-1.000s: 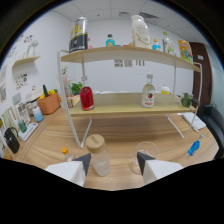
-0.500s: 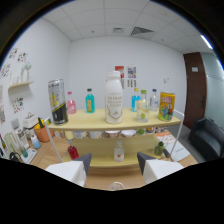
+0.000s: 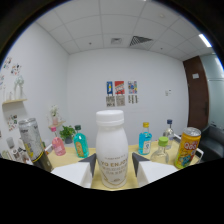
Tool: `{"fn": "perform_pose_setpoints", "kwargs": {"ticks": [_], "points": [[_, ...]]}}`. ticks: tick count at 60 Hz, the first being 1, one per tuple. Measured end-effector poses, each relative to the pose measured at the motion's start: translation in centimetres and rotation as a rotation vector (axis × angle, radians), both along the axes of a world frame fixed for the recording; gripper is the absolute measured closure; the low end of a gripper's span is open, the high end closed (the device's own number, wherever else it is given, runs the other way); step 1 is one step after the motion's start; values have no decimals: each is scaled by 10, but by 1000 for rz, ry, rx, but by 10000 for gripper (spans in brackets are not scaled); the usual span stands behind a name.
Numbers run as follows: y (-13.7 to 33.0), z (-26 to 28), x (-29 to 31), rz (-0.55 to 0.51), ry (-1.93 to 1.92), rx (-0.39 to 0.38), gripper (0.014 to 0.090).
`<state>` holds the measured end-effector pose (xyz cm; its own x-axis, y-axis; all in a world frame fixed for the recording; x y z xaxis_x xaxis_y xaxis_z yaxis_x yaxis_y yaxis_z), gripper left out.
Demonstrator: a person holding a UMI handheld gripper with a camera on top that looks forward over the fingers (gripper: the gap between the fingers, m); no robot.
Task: Make me a cup of Mount Fuji.
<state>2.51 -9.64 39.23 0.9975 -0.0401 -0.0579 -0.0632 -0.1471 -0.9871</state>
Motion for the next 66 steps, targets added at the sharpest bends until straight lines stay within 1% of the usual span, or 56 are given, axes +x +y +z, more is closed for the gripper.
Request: {"fn": "perform_pose_setpoints", "kwargs": {"ticks": [3,5,6,13,19,27,36,41,44,47,56,61,66], "points": [[4,-3,1,-2,1,-12,477],[5,-3,-2,9,7,-7,525],[5,-2,-3,13,10,-5,537],[4,-3,-2,4,-13,-7,552],[0,1,-4,21,0,-5,563],[-15,33,-5,38,-4,64,566],[-57,71,2,75,13,171,566],[-82,67,14,86,12,191,567],[-96,55,25,82,12,192,568],[-106,31,36,71,13,170,569],[-126,-76,72,36,72,17,569],[-131,-138,86,16,90,-49,568],[-137,-188,96,4,53,-107,571]]}}
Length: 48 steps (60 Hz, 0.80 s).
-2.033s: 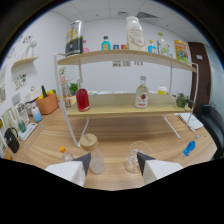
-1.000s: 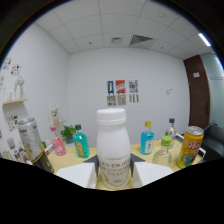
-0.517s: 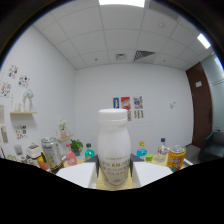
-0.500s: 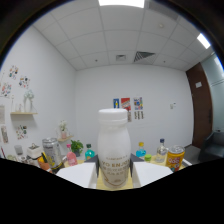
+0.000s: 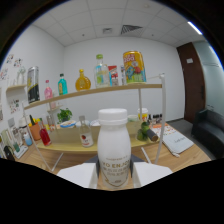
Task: Make me a cup of Mount Fuji.
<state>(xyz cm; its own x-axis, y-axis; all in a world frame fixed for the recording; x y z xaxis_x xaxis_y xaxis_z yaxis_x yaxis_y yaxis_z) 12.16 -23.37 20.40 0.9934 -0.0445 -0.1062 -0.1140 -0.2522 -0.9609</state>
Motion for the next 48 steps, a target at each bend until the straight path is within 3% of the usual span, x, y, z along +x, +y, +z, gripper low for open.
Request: {"fn": "perform_pose_setpoints", "kwargs": {"ticks": [4,17,27,48], "points": [[-2,-32,3,7,-42,-54,568],[5,-84,3,66,-122,-106,566],[10,-90,7,112,-346,-119,570],[25,-91,11,338,-1213,-168,571]]}}
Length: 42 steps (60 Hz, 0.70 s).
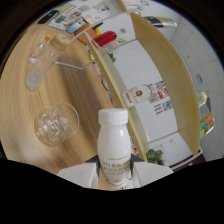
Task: Make me a cup of Mount Fuji.
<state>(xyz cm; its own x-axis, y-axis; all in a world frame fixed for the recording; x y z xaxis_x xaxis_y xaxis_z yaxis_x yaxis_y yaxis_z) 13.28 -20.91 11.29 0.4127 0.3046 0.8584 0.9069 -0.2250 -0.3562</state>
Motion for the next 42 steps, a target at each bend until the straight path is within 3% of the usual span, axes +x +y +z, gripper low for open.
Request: {"fn": "perform_pose_setpoints", "kwargs": {"ticks": [10,23,42], "points": [[3,-2,-5,134,-348,-24,571],[9,5,-4,209,-643,-26,571],[10,18,-4,200,-699,-3,568]]}}
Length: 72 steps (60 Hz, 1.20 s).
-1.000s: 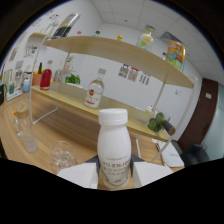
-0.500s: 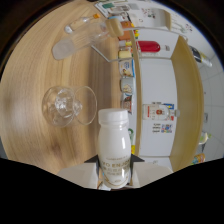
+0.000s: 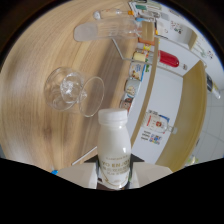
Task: Make me a cup of Mount Fuji.
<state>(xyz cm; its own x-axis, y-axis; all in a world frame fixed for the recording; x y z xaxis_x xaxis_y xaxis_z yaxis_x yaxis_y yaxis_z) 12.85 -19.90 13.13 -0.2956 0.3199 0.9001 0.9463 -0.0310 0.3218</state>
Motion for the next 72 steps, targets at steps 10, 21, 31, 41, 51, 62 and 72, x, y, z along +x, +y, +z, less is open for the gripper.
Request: {"fn": "perform_pose_setpoints", "kwargs": {"ticks": [10,21,31,41,51,62,72], "points": [[-8,22,-8,-28,280,45,567],[-25,67,-25,-61,910,127,568],[-30,80,-7,-197,1406,177,564],[-17,27,6,-358,1705,108,565],[-1,-25,9,-467,1831,45,565],[8,-63,8,-551,1861,-4,566],[4,-81,8,-598,1833,-40,558]]}}
